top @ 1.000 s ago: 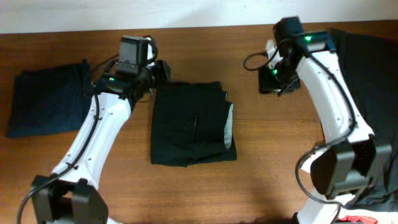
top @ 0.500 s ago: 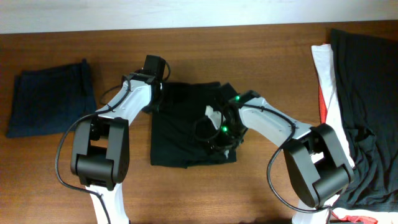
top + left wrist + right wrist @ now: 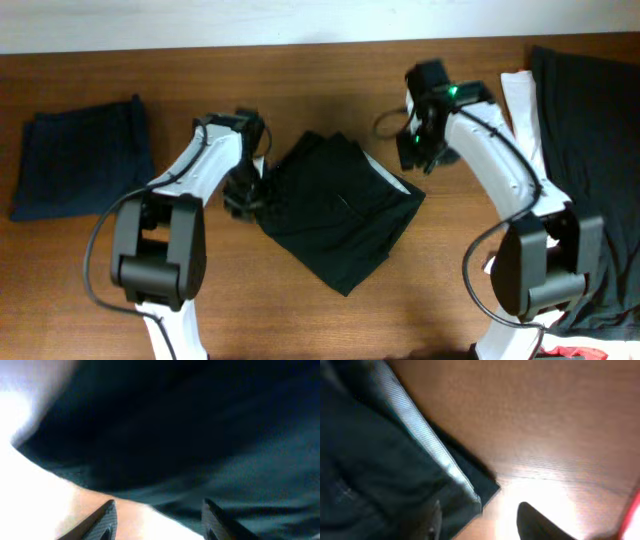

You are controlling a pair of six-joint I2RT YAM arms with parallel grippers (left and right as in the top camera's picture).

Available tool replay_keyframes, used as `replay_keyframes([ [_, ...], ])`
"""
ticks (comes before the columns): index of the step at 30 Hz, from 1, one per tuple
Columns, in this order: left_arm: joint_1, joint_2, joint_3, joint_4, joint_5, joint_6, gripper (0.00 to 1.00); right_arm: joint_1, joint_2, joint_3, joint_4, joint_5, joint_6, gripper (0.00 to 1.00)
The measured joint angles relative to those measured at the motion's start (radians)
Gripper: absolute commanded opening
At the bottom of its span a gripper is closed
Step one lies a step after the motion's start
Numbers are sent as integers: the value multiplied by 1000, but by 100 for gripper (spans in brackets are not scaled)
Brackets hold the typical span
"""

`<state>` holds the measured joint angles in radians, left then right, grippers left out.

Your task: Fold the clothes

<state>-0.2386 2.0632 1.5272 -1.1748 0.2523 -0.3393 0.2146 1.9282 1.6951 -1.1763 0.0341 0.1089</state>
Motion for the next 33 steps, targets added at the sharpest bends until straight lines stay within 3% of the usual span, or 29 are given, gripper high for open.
replay_keyframes([
  [2, 0, -47, 74, 169, 9, 92, 99, 0, -3, 73, -59, -5, 0, 57],
  [5, 0, -74, 106, 306, 14, 218, 99, 0, -5, 80, -102, -9, -3, 58],
  [13, 0, 83, 105, 357, 135, 417, 99, 0, -5, 80, -110, -21, -3, 58],
  [15, 0, 139, 108, 353, 187, 437, 89, 0, -5, 80, -111, -24, -4, 58],
  [18, 8, 154, 112, 336, 255, 452, 24, 0, -5, 80, -111, -24, -3, 58],
  [21, 9, 187, 112, 308, 286, 463, 2, 0, -5, 80, -114, -24, -3, 58],
  [26, 9, 191, 114, 303, 270, 459, 0, 0, -5, 80, -114, -24, -4, 58],
  [33, 80, 186, 397, -35, -248, 342, 0, -66, -4, 80, -145, -4, -4, 58],
])
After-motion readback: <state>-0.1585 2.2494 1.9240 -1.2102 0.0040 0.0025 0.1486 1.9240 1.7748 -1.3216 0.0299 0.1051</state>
